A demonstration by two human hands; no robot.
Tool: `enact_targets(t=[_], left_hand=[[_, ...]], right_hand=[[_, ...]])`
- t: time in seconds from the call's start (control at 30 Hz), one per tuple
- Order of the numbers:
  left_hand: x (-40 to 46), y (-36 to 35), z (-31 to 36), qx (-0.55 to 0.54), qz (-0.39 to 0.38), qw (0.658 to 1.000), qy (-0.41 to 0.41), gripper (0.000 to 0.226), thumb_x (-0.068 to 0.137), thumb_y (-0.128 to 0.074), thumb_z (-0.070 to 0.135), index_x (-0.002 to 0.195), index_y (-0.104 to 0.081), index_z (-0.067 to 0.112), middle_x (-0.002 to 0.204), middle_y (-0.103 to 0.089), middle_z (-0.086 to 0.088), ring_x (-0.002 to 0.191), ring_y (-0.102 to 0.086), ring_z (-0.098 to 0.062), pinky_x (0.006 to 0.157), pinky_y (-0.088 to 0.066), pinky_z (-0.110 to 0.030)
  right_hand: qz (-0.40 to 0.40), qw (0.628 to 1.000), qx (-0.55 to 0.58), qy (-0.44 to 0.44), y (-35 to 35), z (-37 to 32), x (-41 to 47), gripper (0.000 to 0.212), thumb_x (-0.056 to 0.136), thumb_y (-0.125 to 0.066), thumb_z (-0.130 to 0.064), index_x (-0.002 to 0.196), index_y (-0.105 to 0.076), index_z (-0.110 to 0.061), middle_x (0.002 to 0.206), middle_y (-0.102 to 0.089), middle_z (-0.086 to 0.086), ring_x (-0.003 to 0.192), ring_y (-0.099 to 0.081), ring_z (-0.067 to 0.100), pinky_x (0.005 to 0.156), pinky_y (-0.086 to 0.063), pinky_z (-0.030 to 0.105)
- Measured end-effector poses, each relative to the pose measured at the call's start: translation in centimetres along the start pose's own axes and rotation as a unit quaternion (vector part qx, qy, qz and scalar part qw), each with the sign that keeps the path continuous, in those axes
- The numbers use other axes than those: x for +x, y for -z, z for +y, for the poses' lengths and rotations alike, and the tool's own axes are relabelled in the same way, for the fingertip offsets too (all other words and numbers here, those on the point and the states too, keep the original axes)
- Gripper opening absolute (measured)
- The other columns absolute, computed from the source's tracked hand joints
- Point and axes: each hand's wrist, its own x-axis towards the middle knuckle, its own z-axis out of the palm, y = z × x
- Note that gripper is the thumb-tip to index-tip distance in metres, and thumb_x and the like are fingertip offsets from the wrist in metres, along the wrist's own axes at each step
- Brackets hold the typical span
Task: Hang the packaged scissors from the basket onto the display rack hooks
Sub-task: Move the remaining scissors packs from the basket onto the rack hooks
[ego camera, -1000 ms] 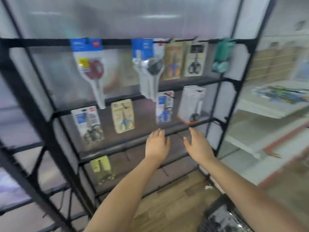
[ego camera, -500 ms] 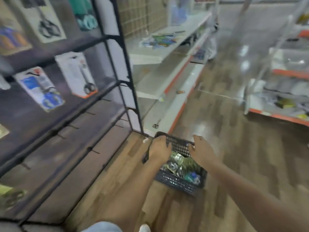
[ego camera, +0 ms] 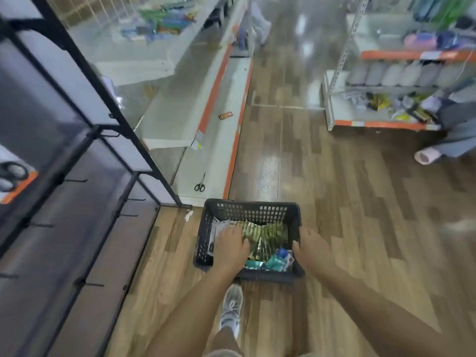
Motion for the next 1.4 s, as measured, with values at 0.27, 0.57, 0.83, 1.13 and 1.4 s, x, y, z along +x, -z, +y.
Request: enact_targets(t=[0.27, 0.57, 0.83, 1.13, 1.4], left_hand=[[8.8, -2.6, -10.4, 0.080, -0.106, 0.991, -0.016, 0.027, 0.097, -0.041, 0.027, 0.117, -0.052, 0.013, 0.119, -0.055, -0.002, 0.113, -0.048, -0.019, 0.095, -0.040, -0.031], [18.4, -17.9, -20.6, 0.129, -0.160, 0.978, 0.021, 0.031, 0.098, -0.035, 0.029, 0.125, -0.048, 0.020, 0.129, -0.049, 0.004, 0.117, -0.043, -0.012, 0.098, -0.038, -0.026], [29.0, -35.2, -25.6, 0.114, -0.149, 0.982, 0.006, 0.036, 0.099, -0.038, 0.036, 0.130, -0.042, 0.019, 0.138, -0.040, 0.002, 0.126, -0.036, -0.013, 0.103, -0.033, -0.026], [39.3, -46.6, -27.8, -0.021, -0.078, 0.996, 0.024, 0.050, 0.096, -0.042, 0.046, 0.135, -0.037, 0.016, 0.139, -0.040, -0.002, 0.128, -0.037, -0.017, 0.100, -0.035, -0.030], [38.9, -49.5, -29.2, 0.021, -0.088, 0.996, -0.022, 0.069, 0.095, -0.040, 0.050, 0.149, -0.016, 0.015, 0.157, -0.016, -0.002, 0.143, -0.014, -0.018, 0.117, -0.016, -0.034]], right_hand=[[-0.071, 0.995, -0.005, -0.073, -7.8, -2.6, 8.7, 0.030, 0.097, -0.039, -0.024, 0.124, -0.046, -0.012, 0.124, -0.052, 0.004, 0.110, -0.052, 0.022, 0.081, -0.040, 0.031], [-0.128, 0.989, -0.030, -0.069, -24.7, 2.9, 18.8, 0.052, 0.099, -0.037, -0.030, 0.146, -0.026, -0.010, 0.148, -0.034, 0.003, 0.134, -0.035, 0.016, 0.105, -0.032, 0.023], [-0.136, 0.991, -0.008, -0.016, -41.9, 5.0, 31.4, 0.063, 0.100, -0.032, -0.039, 0.151, -0.002, -0.016, 0.157, -0.006, 0.002, 0.143, -0.015, 0.017, 0.114, -0.022, 0.027], [-0.113, 0.993, -0.005, 0.014, -51.9, 8.6, 42.2, 0.093, 0.086, -0.038, -0.068, 0.148, 0.017, -0.026, 0.155, 0.023, 0.004, 0.145, 0.013, 0.024, 0.117, -0.005, 0.040], [-0.127, 0.989, -0.076, 0.031, -54.5, 9.6, 42.4, 0.107, 0.072, -0.029, -0.085, 0.144, 0.026, -0.028, 0.148, 0.037, 0.013, 0.136, 0.035, 0.026, 0.116, 0.012, 0.044]])
